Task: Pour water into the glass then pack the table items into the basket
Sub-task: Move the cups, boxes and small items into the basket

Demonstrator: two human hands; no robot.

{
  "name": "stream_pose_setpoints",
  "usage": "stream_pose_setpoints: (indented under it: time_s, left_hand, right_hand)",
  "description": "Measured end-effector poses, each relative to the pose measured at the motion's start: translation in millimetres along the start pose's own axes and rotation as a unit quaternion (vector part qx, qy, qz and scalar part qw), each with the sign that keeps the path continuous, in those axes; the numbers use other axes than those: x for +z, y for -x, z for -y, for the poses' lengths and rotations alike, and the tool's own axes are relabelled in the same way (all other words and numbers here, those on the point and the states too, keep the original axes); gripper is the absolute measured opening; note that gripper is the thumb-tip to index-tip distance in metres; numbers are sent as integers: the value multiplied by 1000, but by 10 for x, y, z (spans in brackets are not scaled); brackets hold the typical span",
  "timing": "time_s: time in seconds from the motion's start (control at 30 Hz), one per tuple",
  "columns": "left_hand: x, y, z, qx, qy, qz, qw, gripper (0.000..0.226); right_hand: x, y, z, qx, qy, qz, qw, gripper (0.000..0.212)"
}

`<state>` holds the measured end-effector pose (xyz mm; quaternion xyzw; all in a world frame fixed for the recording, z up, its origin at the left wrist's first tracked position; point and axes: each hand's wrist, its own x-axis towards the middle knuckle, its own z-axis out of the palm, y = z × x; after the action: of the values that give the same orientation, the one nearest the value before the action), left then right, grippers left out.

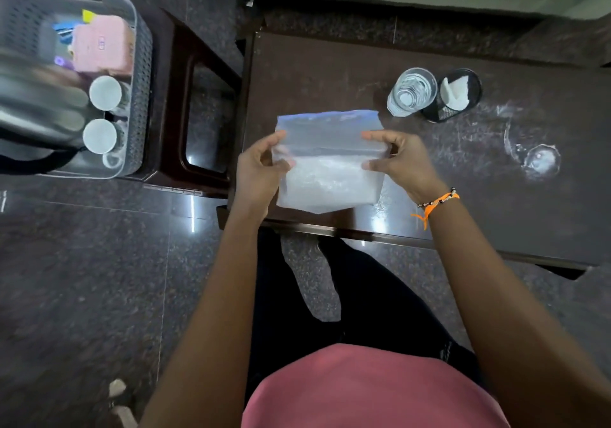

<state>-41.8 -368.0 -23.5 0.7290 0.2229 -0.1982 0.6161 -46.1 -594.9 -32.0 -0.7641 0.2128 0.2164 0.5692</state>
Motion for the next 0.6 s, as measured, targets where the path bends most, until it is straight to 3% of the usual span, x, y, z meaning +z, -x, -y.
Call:
stream_pose_setpoints:
  time_s: [0.1, 0.2, 0.27, 0.3, 0.37, 0.5, 0.6]
  left_hand:
    - [-108, 21, -22, 10, -89, -28, 996, 44]
    - [-255, 45, -51, 26, -150, -50, 987, 12]
    - [-362, 36, -44, 21, -124, -57, 990, 19]
    - [-419, 36, -48, 18, -85, -49, 995, 17]
    - [-546, 39, -63, -8, 12, -12, 1000, 3]
    - [-845, -29, 34, -86, 43, 45, 994, 48]
    - [-1005, -102, 88, -89, 52, 0, 995, 42]
  right_hand:
    - [59, -40, 56, -19, 30, 2, 999, 29]
    - [137, -113, 153, -21, 32, -8, 999, 27]
    - [199, -145, 233, -13, 0, 2, 1000, 20]
    - [245, -148, 276, -11, -29, 27, 999, 10]
    - [393, -156, 358, -9, -108, 69, 992, 9]
    - [772, -221, 549, 10, -174, 70, 982, 20]
    - [1041, -277, 667, 9, -147, 47, 988, 9]
